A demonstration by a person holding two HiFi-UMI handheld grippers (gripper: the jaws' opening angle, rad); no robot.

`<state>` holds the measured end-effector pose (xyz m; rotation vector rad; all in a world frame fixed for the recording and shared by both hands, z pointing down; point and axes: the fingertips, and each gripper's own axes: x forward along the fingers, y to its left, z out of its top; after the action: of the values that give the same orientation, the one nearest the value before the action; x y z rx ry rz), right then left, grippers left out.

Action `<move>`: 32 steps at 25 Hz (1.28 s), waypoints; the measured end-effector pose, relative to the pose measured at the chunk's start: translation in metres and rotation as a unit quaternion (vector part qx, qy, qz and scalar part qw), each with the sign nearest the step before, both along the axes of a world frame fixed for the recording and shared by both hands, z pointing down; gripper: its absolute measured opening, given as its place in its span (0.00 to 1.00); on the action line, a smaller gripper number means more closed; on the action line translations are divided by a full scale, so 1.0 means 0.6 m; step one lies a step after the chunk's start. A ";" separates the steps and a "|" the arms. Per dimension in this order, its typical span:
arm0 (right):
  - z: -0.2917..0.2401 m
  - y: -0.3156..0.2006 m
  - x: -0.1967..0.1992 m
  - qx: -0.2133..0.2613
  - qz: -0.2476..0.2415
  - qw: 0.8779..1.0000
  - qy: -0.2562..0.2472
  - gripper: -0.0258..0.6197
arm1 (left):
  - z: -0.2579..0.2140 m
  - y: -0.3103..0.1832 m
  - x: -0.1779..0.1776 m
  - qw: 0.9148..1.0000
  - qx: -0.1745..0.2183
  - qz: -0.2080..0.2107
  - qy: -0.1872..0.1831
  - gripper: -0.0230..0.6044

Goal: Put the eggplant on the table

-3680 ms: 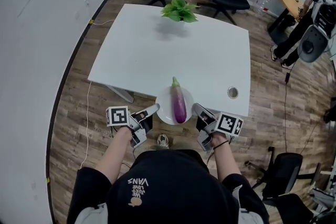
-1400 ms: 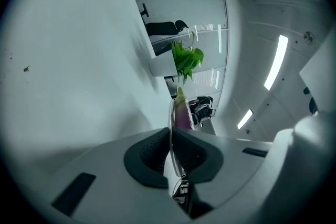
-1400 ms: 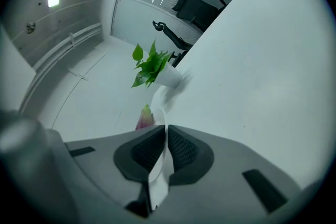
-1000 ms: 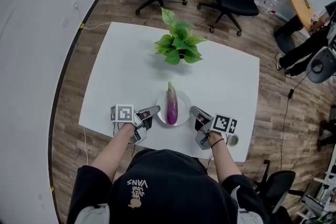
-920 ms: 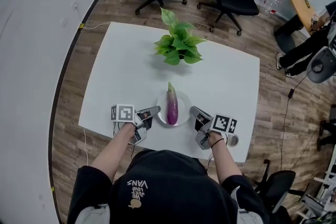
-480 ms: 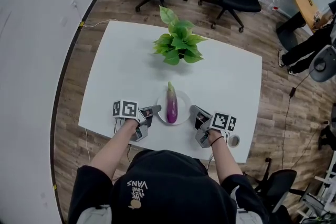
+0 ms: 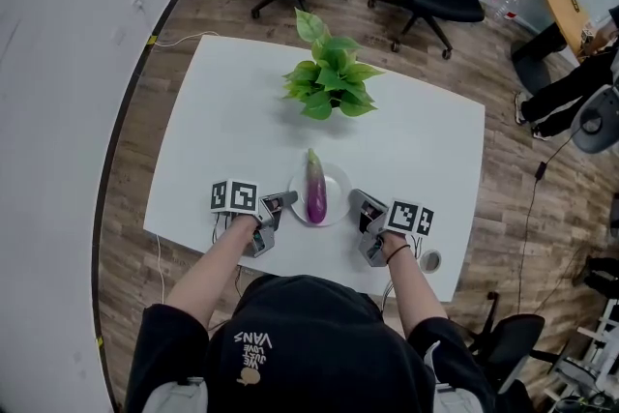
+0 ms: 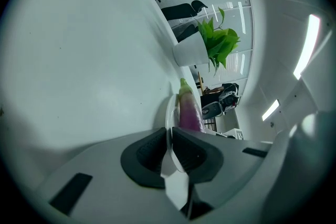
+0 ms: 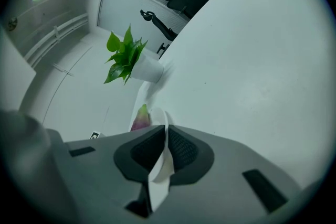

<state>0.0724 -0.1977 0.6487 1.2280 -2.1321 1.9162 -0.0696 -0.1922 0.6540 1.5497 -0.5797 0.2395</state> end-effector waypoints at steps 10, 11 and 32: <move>0.007 -0.006 -0.002 -0.015 0.001 1.000 0.006 0.07 | 0.001 -0.011 -0.002 0.999 -0.027 -0.024 0.013 0.09; 0.007 -0.006 -0.002 -0.016 0.001 1.000 0.005 0.07 | 0.000 -0.013 -0.002 0.999 -0.030 -0.029 0.019 0.11; 0.008 0.000 -0.010 -0.021 -0.003 1.000 0.006 0.07 | -0.015 -0.011 -0.021 0.997 -0.033 -0.055 0.052 0.24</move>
<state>0.0663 -0.1975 0.6532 1.2200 -2.0770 1.9364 -0.0821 -0.1989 0.6449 1.4516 -0.5679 0.0926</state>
